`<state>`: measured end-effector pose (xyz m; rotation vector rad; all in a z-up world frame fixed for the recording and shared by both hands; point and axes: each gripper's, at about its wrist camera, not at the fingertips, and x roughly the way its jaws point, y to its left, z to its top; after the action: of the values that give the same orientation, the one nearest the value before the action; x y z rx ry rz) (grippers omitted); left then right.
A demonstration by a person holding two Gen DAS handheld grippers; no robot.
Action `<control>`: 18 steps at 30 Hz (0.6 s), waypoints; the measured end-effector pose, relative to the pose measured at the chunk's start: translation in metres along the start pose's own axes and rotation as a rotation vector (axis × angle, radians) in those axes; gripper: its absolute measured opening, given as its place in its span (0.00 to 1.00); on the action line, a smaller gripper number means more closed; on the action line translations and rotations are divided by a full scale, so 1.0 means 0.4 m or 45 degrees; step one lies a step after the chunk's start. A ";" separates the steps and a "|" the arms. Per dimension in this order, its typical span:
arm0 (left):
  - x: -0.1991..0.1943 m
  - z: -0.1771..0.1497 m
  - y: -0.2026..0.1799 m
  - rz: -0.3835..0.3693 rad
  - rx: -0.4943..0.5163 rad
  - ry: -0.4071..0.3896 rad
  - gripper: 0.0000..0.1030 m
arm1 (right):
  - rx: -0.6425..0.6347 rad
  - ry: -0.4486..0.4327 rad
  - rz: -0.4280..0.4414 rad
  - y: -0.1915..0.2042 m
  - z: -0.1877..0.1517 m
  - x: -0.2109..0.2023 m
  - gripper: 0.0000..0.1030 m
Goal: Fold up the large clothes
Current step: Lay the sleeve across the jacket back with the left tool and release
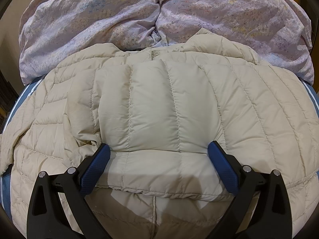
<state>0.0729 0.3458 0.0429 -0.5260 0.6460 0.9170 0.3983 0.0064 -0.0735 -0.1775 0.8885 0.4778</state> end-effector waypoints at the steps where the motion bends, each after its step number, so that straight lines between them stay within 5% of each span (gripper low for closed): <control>1: -0.004 0.005 -0.032 -0.032 0.021 -0.006 0.03 | 0.001 0.000 0.001 0.001 0.000 0.000 0.98; 18: -0.031 -0.142 -0.615 -0.553 0.373 0.120 0.03 | -0.024 0.030 -0.020 0.011 0.002 -0.004 0.98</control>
<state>0.2602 0.1763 0.0468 -0.4241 0.7027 0.3820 0.3959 0.0102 -0.0718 -0.2073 0.9050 0.4703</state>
